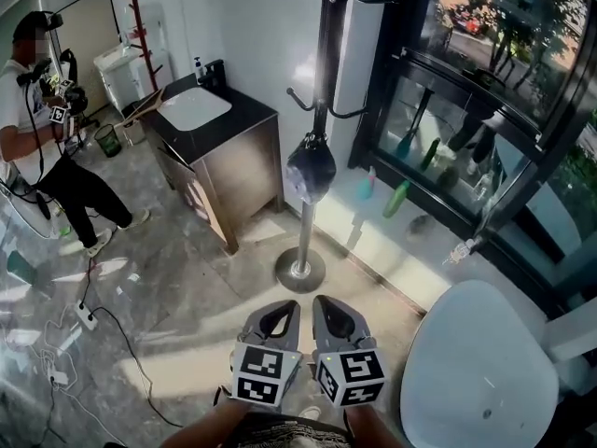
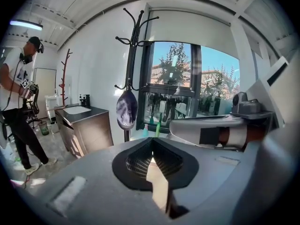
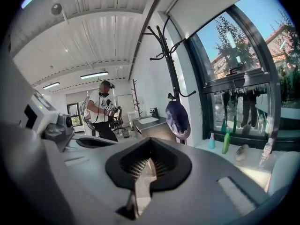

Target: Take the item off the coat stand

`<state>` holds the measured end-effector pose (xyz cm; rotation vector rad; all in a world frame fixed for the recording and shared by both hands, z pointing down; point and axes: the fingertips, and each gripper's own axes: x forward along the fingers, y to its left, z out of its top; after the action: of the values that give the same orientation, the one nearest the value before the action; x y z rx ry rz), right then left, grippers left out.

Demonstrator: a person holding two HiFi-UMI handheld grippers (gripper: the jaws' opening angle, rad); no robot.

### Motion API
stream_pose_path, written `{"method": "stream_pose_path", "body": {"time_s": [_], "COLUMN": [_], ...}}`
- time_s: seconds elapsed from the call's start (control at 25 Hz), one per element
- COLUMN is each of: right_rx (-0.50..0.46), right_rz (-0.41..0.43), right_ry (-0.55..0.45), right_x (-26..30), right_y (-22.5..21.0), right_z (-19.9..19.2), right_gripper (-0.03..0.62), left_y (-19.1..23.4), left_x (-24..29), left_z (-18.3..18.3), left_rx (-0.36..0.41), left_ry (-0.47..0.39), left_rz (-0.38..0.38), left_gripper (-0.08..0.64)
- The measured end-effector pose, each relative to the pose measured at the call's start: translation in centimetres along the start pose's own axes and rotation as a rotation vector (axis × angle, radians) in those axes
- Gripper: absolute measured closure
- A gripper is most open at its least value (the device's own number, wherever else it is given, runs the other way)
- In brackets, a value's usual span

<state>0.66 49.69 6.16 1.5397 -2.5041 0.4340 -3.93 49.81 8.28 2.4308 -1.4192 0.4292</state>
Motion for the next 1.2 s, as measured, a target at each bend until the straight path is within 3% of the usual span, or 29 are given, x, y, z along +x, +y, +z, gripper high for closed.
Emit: {"method": "stream_pose_path", "body": {"time_s": [0.48, 0.88, 1.2], "right_rx": [-0.025, -0.028, -0.04], "right_rz": [-0.023, -0.069, -0.13], "right_ry": [0.009, 0.027, 0.022], "right_x": [6.1, 10.3, 13.1], "right_y": [-0.4, -0.5, -0.7], "right_z": [1.4, 2.7, 3.7], "right_gripper": [0.586, 0.586, 0.586], "left_y": [5.2, 8.2, 11.0], "left_x": [3.7, 6.2, 8.0], "left_z": [1.7, 3.0, 4.4], "left_rx": [-0.015, -0.041, -0.016], "left_ry": [-0.011, -0.004, -0.018], "left_rz": [-0.01, -0.067, -0.103], "left_gripper": [0.555, 0.555, 0.555]}}
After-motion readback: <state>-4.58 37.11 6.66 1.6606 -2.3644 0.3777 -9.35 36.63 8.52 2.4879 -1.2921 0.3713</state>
